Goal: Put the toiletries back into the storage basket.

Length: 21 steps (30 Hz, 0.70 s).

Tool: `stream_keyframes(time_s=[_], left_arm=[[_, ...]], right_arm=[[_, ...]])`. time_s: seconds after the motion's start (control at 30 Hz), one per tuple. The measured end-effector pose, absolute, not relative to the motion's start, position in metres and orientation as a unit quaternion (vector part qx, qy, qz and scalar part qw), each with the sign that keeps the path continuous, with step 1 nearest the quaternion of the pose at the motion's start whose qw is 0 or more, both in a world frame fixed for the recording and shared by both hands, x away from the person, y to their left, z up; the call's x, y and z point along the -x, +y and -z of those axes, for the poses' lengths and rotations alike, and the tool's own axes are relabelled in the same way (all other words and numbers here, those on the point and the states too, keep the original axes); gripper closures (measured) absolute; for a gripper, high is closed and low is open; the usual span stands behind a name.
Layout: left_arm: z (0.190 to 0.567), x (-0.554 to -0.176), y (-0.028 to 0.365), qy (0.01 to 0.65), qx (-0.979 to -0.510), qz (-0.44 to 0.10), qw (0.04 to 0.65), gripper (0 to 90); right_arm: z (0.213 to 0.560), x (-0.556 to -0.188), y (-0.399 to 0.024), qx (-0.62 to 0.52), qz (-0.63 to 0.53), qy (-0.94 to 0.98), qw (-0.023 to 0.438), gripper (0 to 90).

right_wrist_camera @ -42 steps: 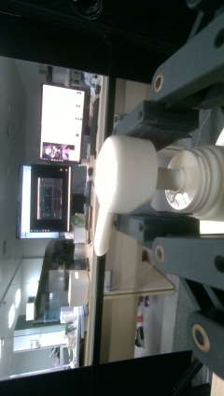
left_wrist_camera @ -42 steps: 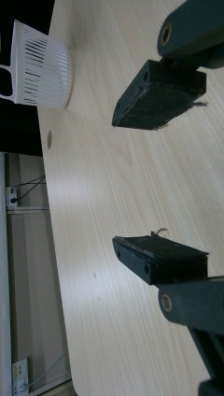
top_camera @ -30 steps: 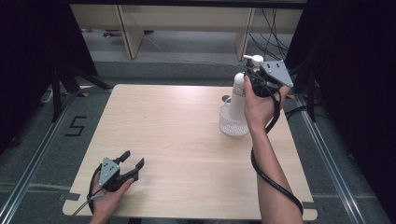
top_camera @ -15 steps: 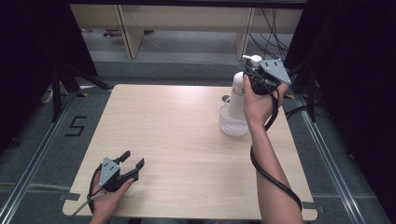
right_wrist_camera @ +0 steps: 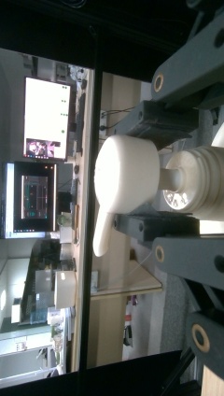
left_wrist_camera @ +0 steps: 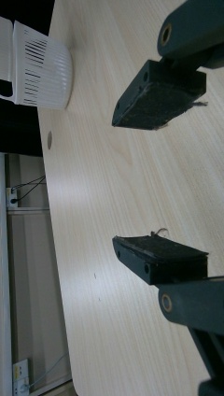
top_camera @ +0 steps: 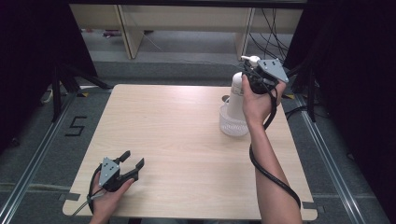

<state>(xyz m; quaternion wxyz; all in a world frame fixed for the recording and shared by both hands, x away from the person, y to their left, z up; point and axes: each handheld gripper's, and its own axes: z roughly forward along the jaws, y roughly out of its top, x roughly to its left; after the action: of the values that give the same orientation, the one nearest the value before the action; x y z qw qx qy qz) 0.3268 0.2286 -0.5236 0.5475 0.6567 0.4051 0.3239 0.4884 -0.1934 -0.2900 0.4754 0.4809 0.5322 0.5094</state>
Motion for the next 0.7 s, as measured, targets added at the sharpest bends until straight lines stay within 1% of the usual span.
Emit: stream_keyframes(time_s=[0.7], left_arm=[[0.5237,-0.3265,0.2284,0.405,-0.657,-0.325,0.547,34.9]], right_arm=[[0.2954,-0.495,-0.192,-0.48,-0.508,0.537,0.472,59.9]])
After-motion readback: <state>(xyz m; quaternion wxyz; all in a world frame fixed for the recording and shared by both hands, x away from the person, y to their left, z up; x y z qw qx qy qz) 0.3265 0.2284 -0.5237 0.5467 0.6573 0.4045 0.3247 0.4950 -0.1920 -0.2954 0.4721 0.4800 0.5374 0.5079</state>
